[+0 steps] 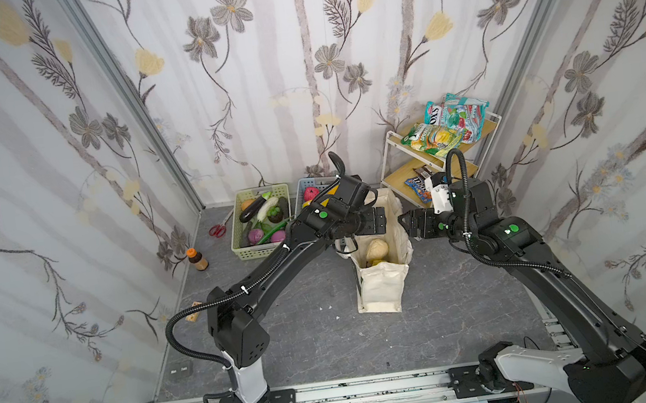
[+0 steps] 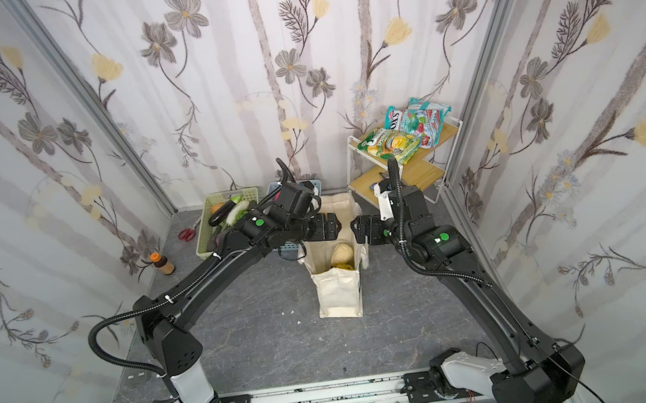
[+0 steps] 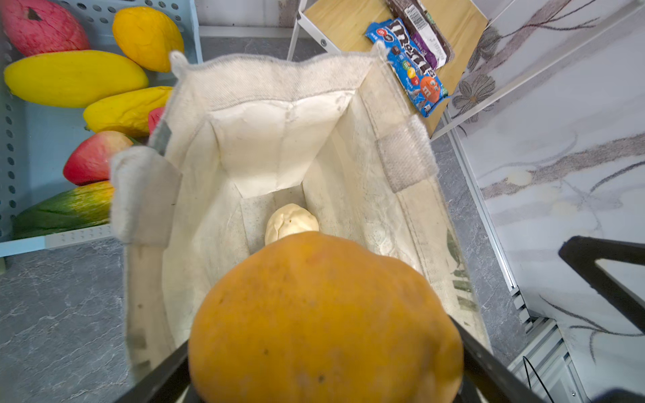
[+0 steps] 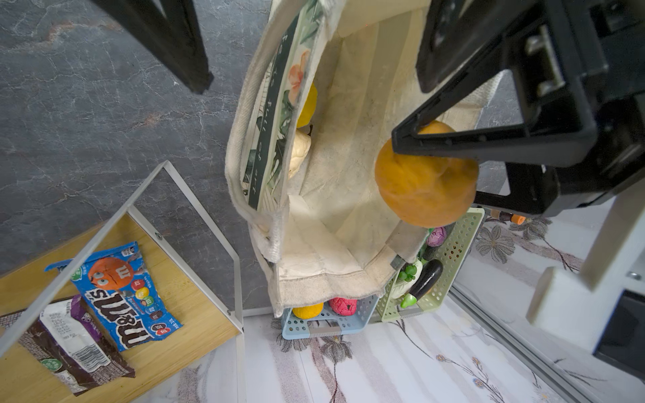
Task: Place the food into the grocery bag and tie it
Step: 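Lift the orange squash with the left gripper and carry it over the bag, then lower the orange squash into the tote bag and open the left gripper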
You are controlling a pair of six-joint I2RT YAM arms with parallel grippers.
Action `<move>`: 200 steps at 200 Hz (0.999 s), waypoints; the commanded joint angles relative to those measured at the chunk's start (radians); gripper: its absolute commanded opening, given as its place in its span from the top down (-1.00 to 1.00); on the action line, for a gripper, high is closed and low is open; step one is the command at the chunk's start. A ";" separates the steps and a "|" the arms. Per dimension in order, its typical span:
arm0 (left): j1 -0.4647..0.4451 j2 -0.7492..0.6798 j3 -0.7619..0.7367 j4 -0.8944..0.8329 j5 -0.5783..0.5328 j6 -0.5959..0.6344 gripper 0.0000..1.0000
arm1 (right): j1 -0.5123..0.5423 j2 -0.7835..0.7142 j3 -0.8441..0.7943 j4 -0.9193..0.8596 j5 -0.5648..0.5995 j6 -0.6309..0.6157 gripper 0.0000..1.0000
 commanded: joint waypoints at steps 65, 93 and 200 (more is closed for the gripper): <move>-0.013 0.098 -0.018 -0.005 -0.043 0.022 -0.84 | -0.015 -0.030 -0.020 -0.013 -0.005 -0.018 -0.85; -0.019 0.129 -0.034 -0.002 -0.048 0.019 -0.84 | -0.015 -0.025 -0.016 -0.013 -0.017 -0.021 -0.85; -0.031 0.253 -0.035 -0.010 -0.059 0.016 -0.86 | -0.017 -0.011 0.019 -0.016 -0.024 -0.029 -0.85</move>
